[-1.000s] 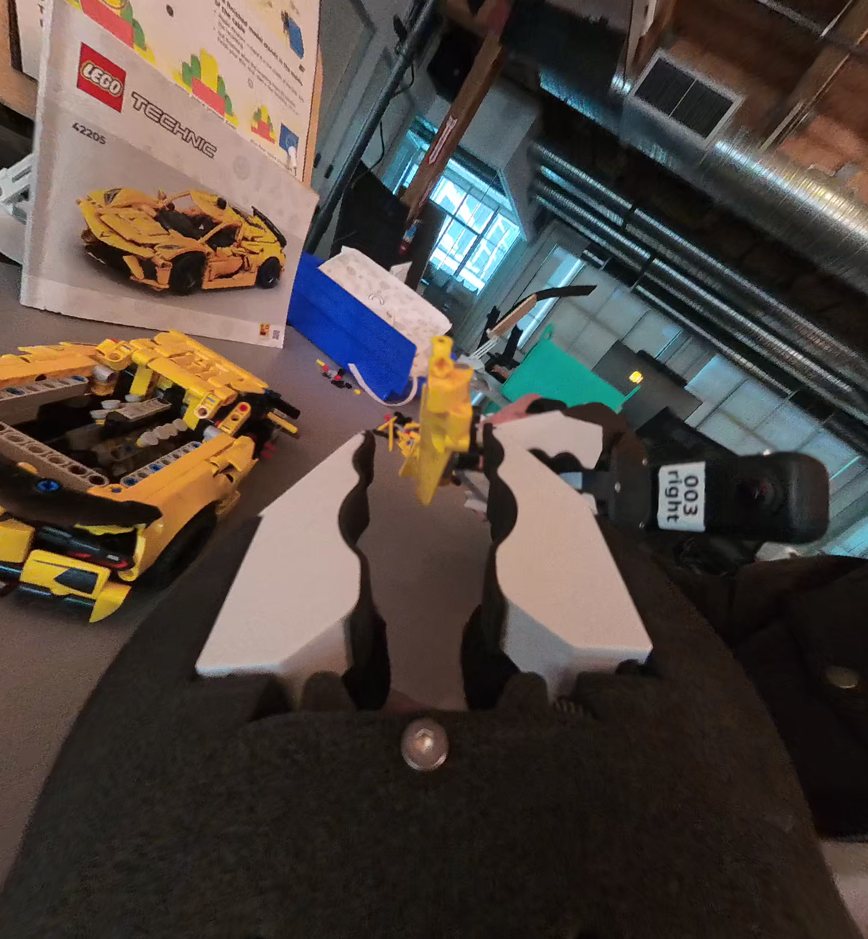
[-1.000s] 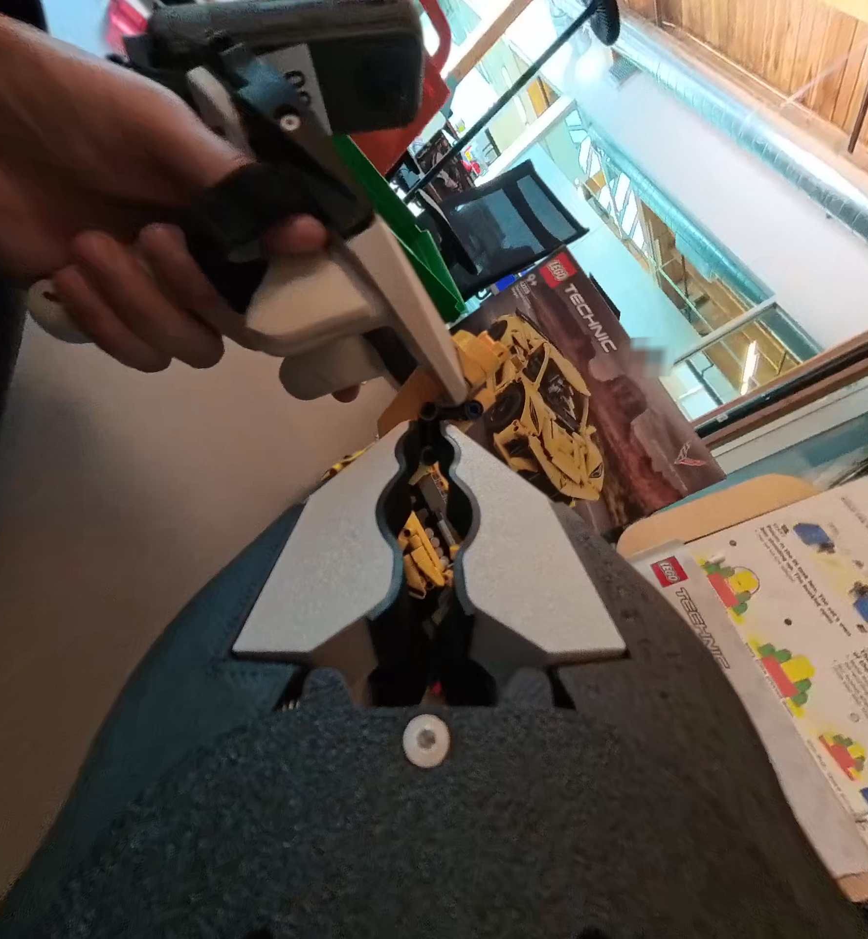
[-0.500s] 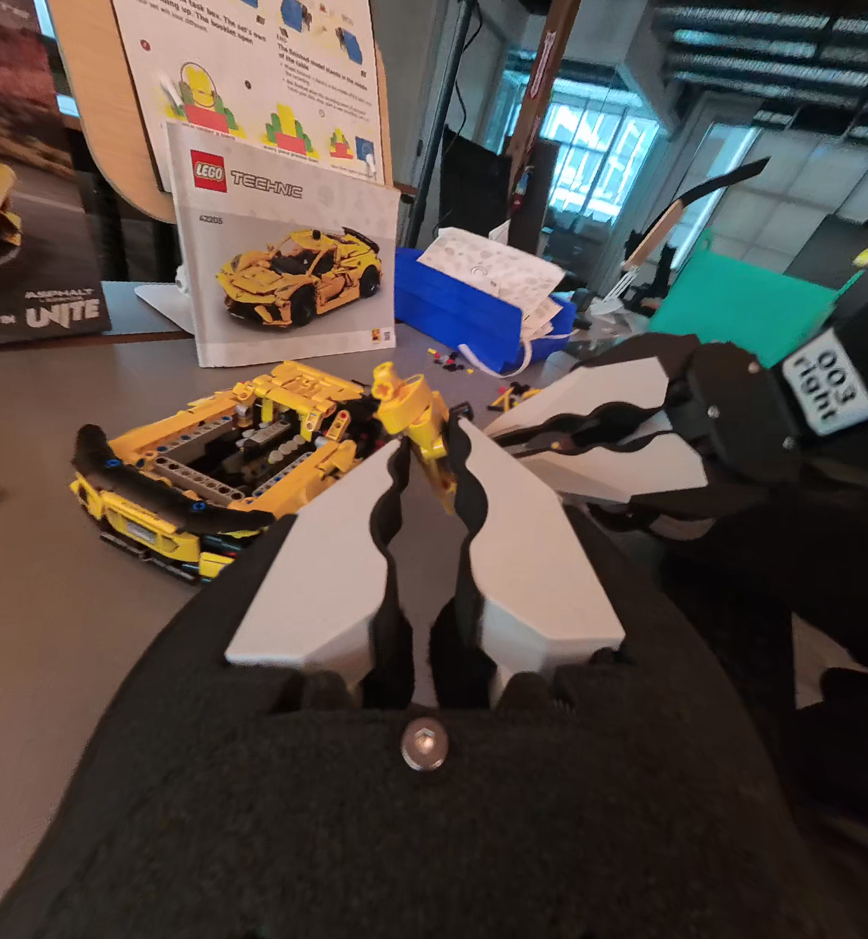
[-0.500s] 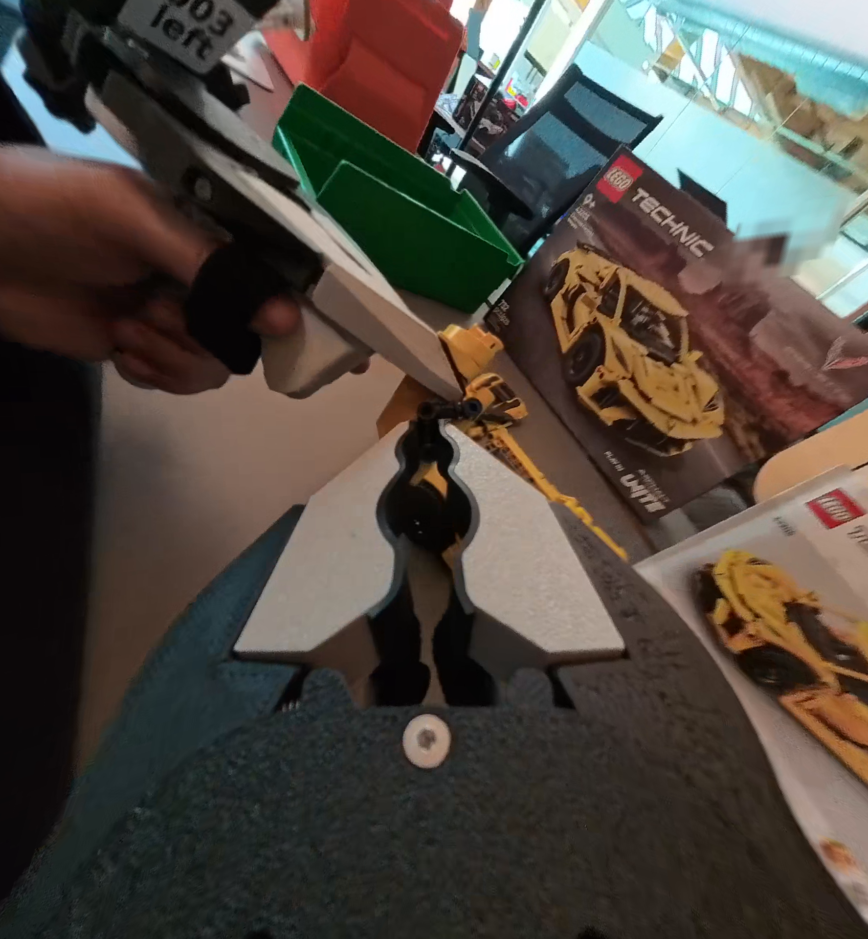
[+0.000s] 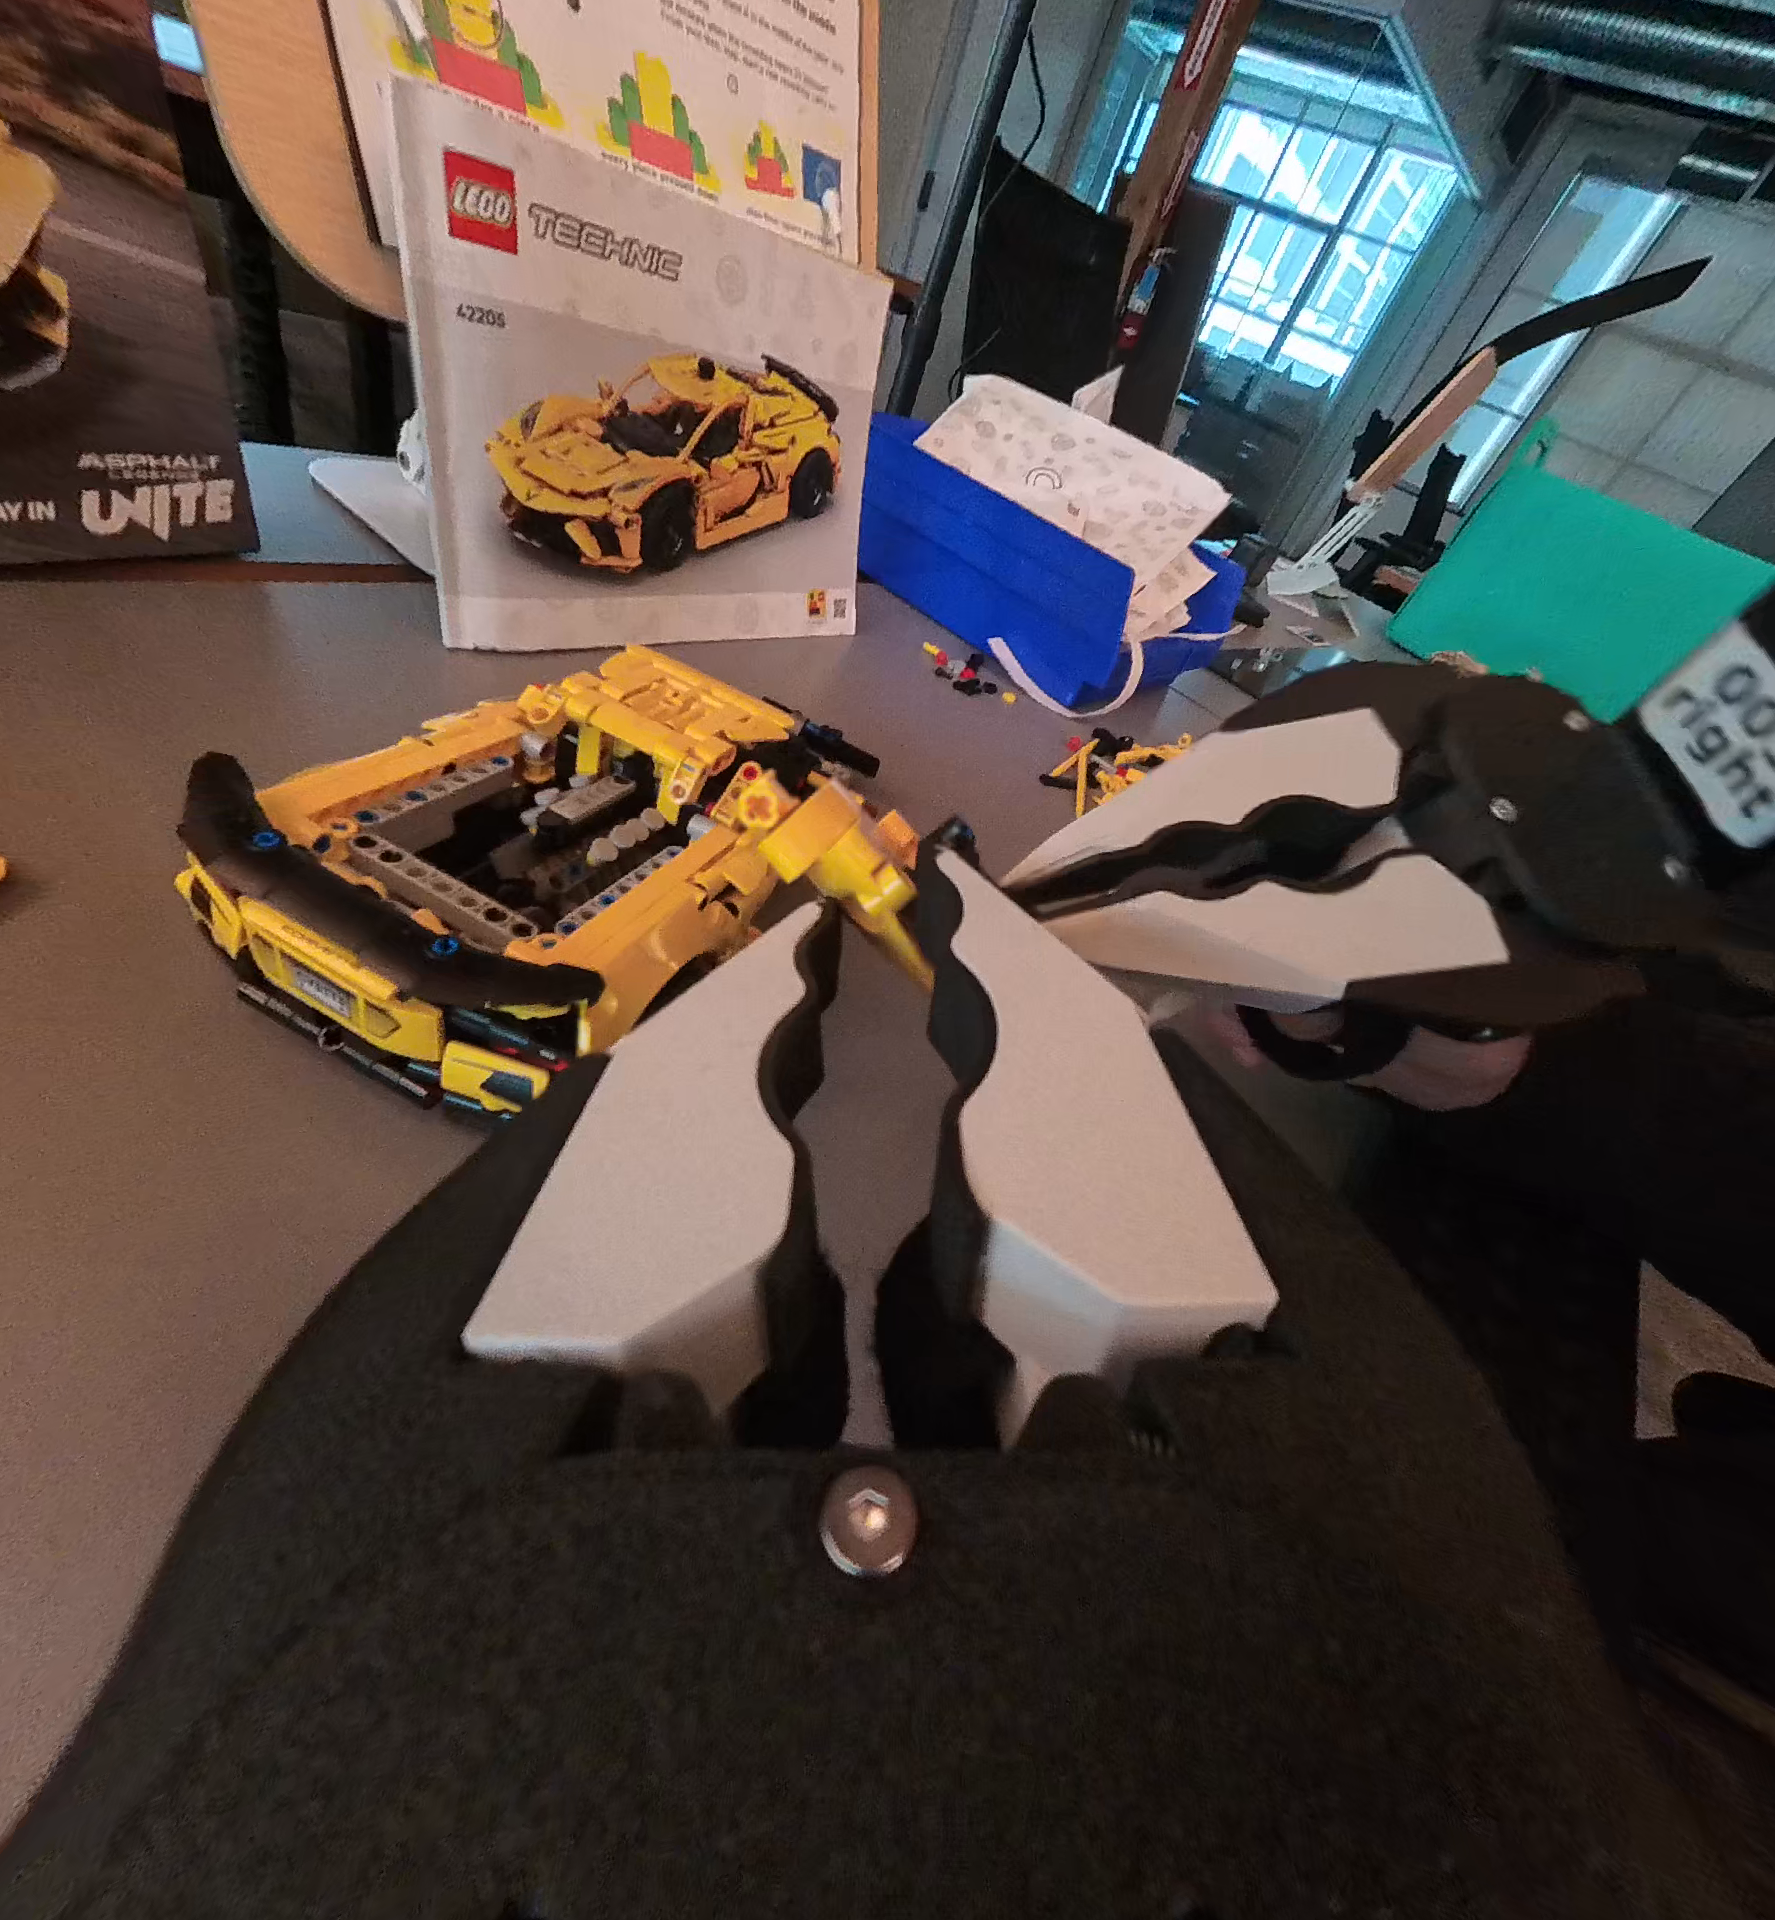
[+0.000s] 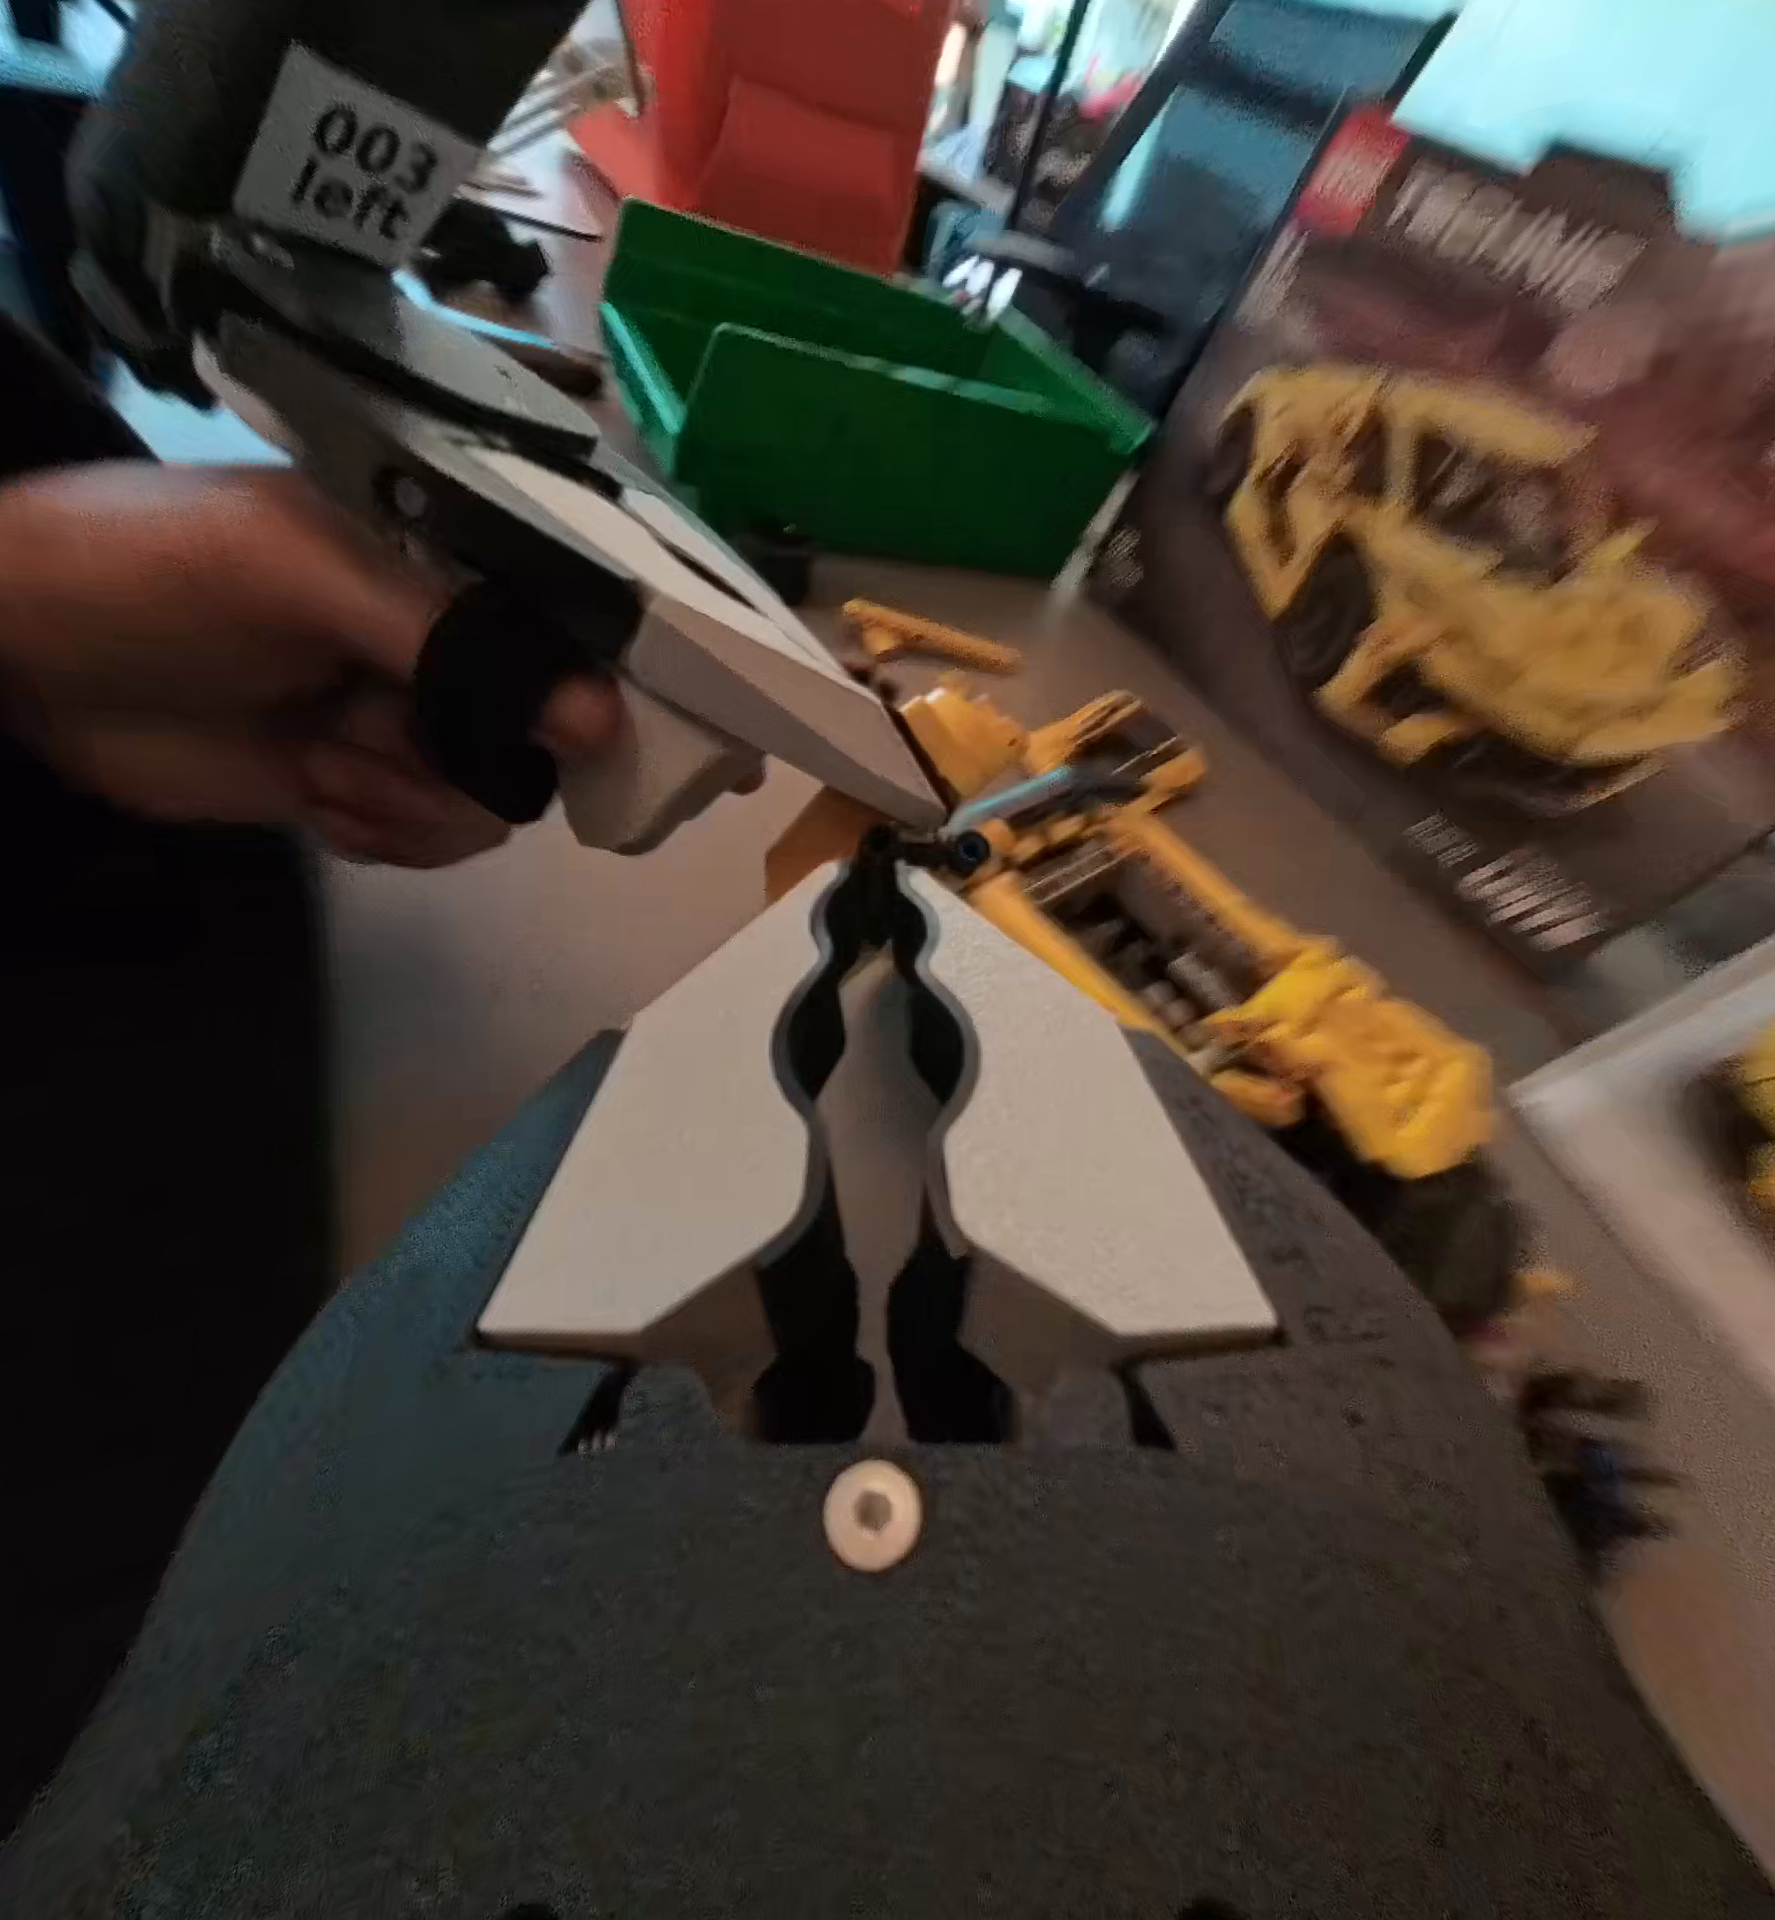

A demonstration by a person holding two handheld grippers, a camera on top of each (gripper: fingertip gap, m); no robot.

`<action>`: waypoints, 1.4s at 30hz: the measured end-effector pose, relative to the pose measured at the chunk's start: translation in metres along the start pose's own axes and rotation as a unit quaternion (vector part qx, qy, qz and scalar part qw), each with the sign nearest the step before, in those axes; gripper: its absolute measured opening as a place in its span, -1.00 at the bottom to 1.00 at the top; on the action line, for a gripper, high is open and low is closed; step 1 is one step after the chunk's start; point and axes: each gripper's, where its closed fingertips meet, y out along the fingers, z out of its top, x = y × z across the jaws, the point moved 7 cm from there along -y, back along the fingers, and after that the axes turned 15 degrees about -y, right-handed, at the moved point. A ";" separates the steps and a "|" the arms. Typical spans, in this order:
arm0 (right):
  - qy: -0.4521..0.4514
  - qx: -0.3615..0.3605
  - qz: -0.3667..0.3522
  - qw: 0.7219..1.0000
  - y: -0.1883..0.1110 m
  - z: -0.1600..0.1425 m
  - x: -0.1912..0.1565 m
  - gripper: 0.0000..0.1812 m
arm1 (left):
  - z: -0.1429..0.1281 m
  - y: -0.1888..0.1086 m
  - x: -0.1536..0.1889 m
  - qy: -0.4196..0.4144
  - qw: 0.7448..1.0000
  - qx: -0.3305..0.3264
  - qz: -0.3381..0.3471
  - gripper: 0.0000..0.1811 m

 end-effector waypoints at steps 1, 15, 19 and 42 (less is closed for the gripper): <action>0.048 -0.003 0.034 0.998 0.003 -0.006 0.001 -0.95 | -0.002 0.001 -0.003 -0.009 1.000 -0.009 0.005 -0.85; -0.114 -0.077 -0.036 0.990 0.007 -0.009 -0.012 -0.58 | -0.009 0.007 -0.001 -0.005 0.999 -0.040 0.000 -0.84; -0.149 -0.100 -0.034 0.983 0.008 -0.014 -0.015 -0.69 | -0.012 0.009 -0.003 -0.006 0.999 -0.054 0.005 -0.84; -0.008 -0.035 0.023 0.999 -0.015 -0.009 0.005 -1.00 | 0.000 -0.004 -0.015 0.000 0.999 -0.005 0.039 -0.84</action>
